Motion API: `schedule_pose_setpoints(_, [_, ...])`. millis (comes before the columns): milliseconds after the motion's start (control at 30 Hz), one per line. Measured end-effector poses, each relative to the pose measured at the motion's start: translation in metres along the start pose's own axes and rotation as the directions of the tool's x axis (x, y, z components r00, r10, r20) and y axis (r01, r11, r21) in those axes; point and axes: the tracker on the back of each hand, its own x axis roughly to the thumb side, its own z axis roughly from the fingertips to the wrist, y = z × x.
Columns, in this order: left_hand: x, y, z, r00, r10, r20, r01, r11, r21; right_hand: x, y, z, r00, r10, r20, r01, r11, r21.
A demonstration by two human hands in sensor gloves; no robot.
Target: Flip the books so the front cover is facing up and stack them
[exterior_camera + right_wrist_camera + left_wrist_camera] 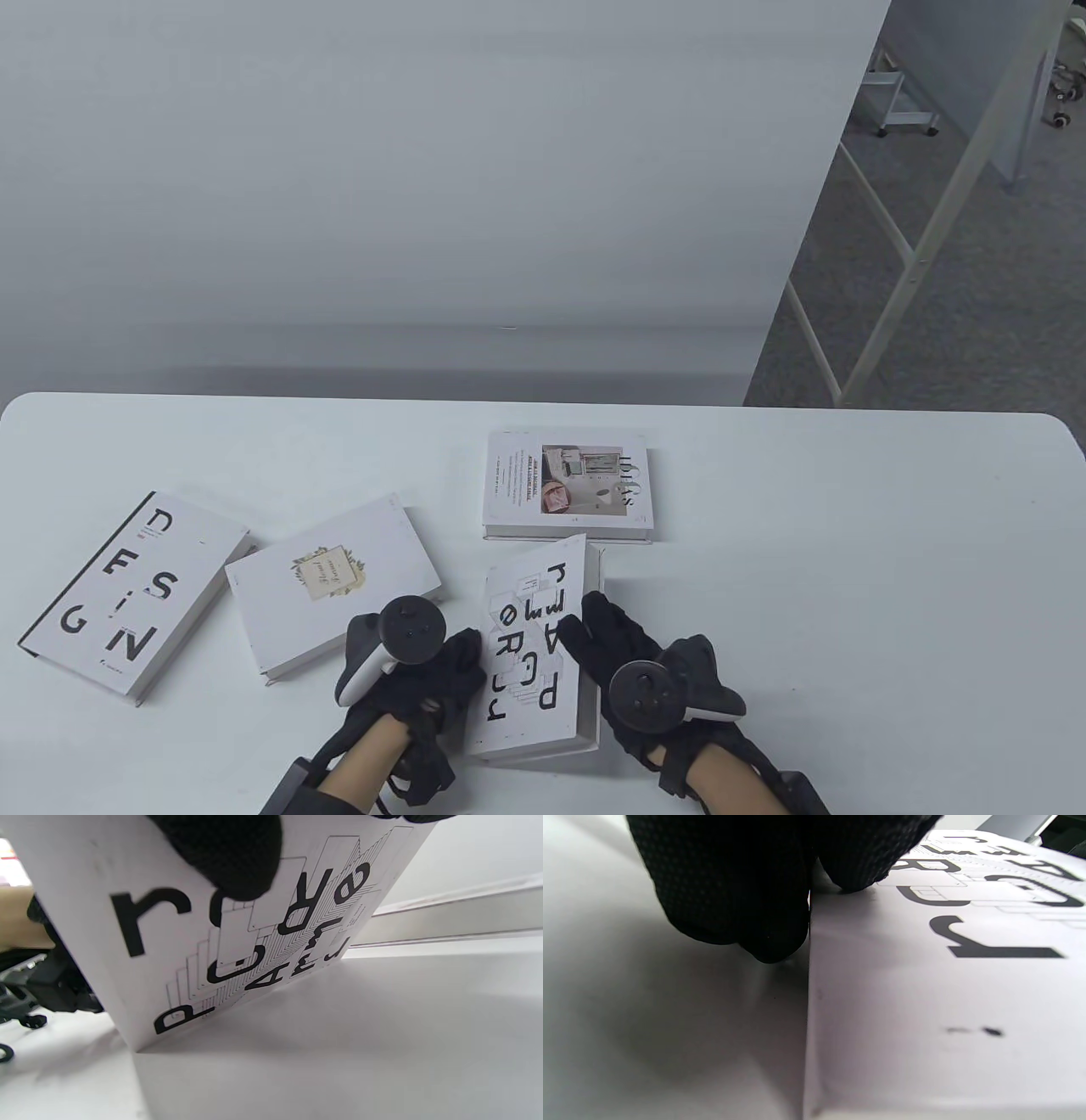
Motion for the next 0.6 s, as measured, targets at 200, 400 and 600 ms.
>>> schedule_pose_setpoints(200, [0.010,0.002,0.002,0.987,-0.156,0.031,0.155,0.987,0.035,0.004,-0.004,0.000,0.995,0.093,0.041,-0.090,0.994,-0.067])
schedule_pose_setpoints(400, [0.034,0.003,0.007,0.850,-0.519,0.090,0.511,0.854,0.100,-0.007,-0.010,0.001,0.999,-0.049,0.018,0.051,0.991,-0.125])
schedule_pose_setpoints(600, [0.050,0.033,0.024,0.784,-0.618,0.053,0.595,0.773,0.218,-0.026,-0.016,0.005,0.985,-0.165,-0.048,0.153,0.969,-0.195])
